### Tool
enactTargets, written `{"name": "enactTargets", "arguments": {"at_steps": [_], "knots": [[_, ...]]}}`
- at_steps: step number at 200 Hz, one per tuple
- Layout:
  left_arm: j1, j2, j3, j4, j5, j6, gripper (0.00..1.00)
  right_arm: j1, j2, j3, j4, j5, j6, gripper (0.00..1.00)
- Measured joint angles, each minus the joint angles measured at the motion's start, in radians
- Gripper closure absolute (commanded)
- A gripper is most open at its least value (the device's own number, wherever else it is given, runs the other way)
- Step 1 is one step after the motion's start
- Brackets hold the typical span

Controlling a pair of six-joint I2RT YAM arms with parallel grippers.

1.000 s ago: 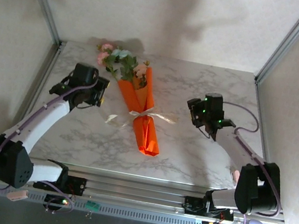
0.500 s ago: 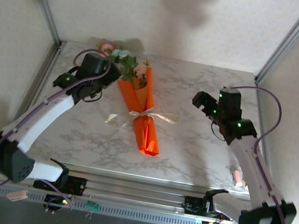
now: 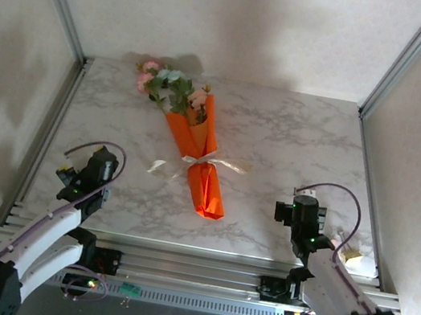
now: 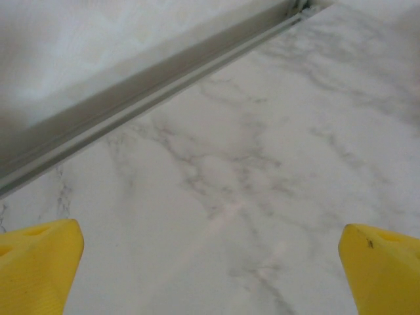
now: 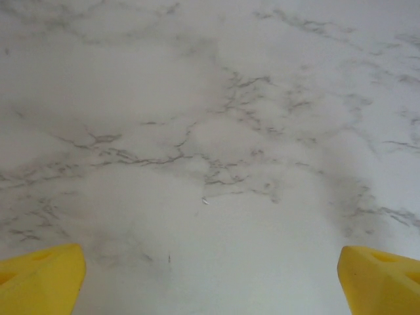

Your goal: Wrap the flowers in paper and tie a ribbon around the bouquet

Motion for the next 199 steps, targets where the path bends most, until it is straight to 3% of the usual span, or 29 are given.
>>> {"name": "enactTargets", "arguments": {"at_steps": [25,60,107,138,166,199], "knots": [[0.045,0.029,-0.069,0.283,0.08,0.122,0.0,-0.032,0.192,0.026,0.236,-0.065,-0.052,0.01],[0.15,0.2,-0.127,0.667,0.209,0.209,0.0,-0.1,0.449,0.093,0.555,-0.173,-0.077,0.01],[0.199,0.355,-0.204,0.995,0.321,0.269,0.0,-0.175,0.631,0.09,0.864,-0.256,-0.06,0.01],[0.206,0.445,-0.197,1.149,0.372,0.304,0.0,-0.177,0.654,0.094,0.888,-0.272,-0.045,0.01],[0.243,0.615,-0.132,1.254,0.403,0.322,0.0,-0.201,0.657,0.159,0.849,-0.258,-0.012,0.01],[0.224,0.731,-0.121,1.366,0.436,0.362,0.0,-0.213,0.657,0.171,0.833,-0.249,0.008,0.01]]}}
